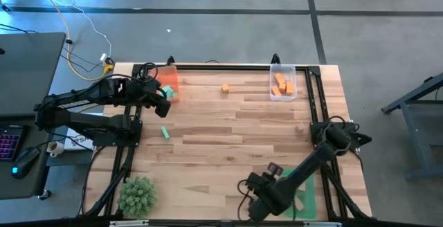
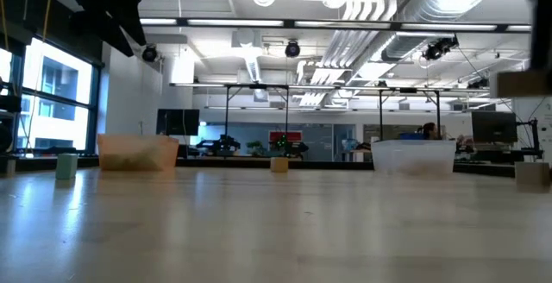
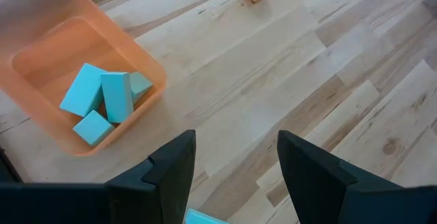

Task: Sort & place blocks by color
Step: Put the brown block into the light green bin, then put the blue block into the orange bin

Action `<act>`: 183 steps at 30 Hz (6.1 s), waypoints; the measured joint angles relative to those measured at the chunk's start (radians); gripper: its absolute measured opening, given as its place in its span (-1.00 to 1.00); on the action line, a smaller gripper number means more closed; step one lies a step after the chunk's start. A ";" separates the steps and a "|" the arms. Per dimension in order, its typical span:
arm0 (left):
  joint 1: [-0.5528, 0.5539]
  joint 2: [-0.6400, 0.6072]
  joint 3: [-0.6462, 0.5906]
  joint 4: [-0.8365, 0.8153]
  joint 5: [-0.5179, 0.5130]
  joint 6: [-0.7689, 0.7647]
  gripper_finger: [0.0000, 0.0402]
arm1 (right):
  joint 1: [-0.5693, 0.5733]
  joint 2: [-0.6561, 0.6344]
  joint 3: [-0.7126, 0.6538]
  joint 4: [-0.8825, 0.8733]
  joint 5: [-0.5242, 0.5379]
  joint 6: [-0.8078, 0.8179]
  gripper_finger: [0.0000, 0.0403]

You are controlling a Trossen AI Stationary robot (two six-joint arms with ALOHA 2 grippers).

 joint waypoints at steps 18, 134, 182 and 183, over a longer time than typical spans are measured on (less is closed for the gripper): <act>0.000 0.000 0.000 0.002 0.000 0.002 -0.04 | 0.208 -0.083 0.000 -0.302 0.007 0.608 -0.52; -0.360 0.371 0.000 -0.278 0.006 -1.181 0.11 | -0.752 -0.662 0.000 -0.267 0.433 -0.839 0.12; -0.331 0.437 -0.423 0.348 -0.021 -1.098 -0.86 | -0.976 -0.662 0.000 -0.052 0.285 -1.083 0.12; -0.331 0.435 -0.423 0.360 -0.028 -1.084 -0.86 | -0.978 -0.662 0.000 -0.038 0.274 -1.081 0.12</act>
